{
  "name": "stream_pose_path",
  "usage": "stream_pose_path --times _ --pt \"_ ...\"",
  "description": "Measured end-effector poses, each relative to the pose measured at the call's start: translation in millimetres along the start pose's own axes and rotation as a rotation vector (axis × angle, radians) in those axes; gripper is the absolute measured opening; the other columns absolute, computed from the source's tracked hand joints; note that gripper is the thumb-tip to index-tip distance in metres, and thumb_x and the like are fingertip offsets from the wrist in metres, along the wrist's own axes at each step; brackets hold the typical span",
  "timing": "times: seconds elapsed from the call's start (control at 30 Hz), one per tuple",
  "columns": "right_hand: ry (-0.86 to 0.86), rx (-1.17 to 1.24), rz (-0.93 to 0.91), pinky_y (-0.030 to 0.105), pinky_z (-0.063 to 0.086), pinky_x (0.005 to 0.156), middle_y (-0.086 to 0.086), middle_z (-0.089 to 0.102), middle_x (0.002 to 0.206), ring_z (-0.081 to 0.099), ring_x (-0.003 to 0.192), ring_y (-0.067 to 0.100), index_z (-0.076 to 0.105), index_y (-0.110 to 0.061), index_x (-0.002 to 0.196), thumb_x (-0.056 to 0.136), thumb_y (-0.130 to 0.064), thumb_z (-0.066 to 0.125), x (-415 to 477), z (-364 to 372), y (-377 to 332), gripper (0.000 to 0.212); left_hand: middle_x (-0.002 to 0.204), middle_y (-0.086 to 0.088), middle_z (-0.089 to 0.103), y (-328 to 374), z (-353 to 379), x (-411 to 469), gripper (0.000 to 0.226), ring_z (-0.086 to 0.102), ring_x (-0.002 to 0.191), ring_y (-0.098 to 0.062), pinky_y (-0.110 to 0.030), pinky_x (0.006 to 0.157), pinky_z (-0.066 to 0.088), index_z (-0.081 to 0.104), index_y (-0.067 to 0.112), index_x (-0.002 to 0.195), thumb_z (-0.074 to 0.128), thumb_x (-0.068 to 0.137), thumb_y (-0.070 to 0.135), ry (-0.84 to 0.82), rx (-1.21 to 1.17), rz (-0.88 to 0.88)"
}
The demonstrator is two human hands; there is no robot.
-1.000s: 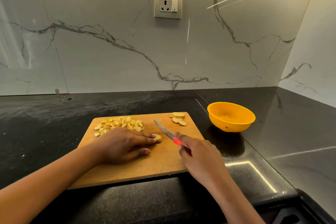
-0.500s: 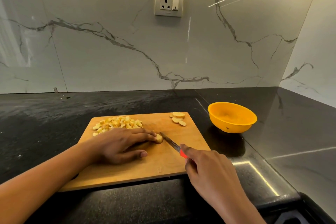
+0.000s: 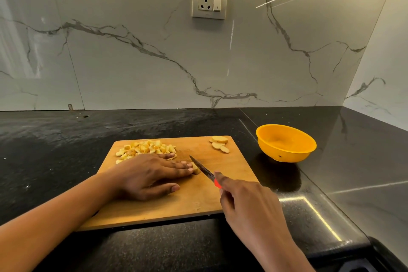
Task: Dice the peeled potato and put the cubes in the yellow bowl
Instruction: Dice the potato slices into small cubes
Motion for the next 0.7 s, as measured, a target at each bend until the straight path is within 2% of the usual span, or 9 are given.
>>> stream_pose_path --times 0.3,0.47,0.63,0.7 --pt "-0.045 -0.05 -0.07 0.022 0.035 0.066 -0.012 0.062 0.105 0.044 0.08 0.007 0.022 -0.039 0.149 0.102 -0.036 0.033 7 2 3 0.049 0.147 0.021 0.03 1 0 2 0.064 0.018 0.135 0.015 -0.008 0.111 0.002 0.024 0.036 0.143 0.01 0.089 0.067 0.004 -0.045 -0.018" --pt "-0.134 -0.132 -0.096 0.029 0.037 0.07 -0.003 0.062 0.106 0.054 0.094 0.015 0.021 -0.033 0.151 0.102 -0.031 0.032 17 17 -1 0.05 0.146 0.022 0.031 2 -1 2 0.062 0.018 0.134 0.016 -0.006 0.11 0.0 0.025 0.036 0.142 0.01 0.089 0.066 0.016 -0.048 -0.021" --pt "-0.182 -0.079 -0.099 0.026 0.035 0.07 -0.007 0.061 0.11 0.054 0.093 0.013 0.014 -0.035 0.151 0.102 -0.035 0.033 -11 3 4 0.053 0.146 0.024 0.028 2 -1 2 0.062 0.014 0.133 0.02 -0.007 0.109 -0.002 0.024 0.037 0.142 0.008 0.089 0.065 0.01 -0.025 -0.037" --pt "-0.207 -0.072 -0.107 0.025 0.034 0.065 -0.008 0.06 0.111 0.048 0.086 0.013 0.014 -0.038 0.151 0.101 -0.036 0.032 -19 -5 5 0.053 0.145 0.024 0.028 3 0 1 0.061 0.013 0.131 0.023 -0.005 0.108 -0.003 0.025 0.035 0.142 0.01 0.09 0.063 0.014 -0.032 -0.039"
Point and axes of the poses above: each hand's wrist, its own x-axis towards the middle knuckle, its own z-axis out of the palm, y = z × x, the point moved 5 cm from there along x, towards the middle knuckle
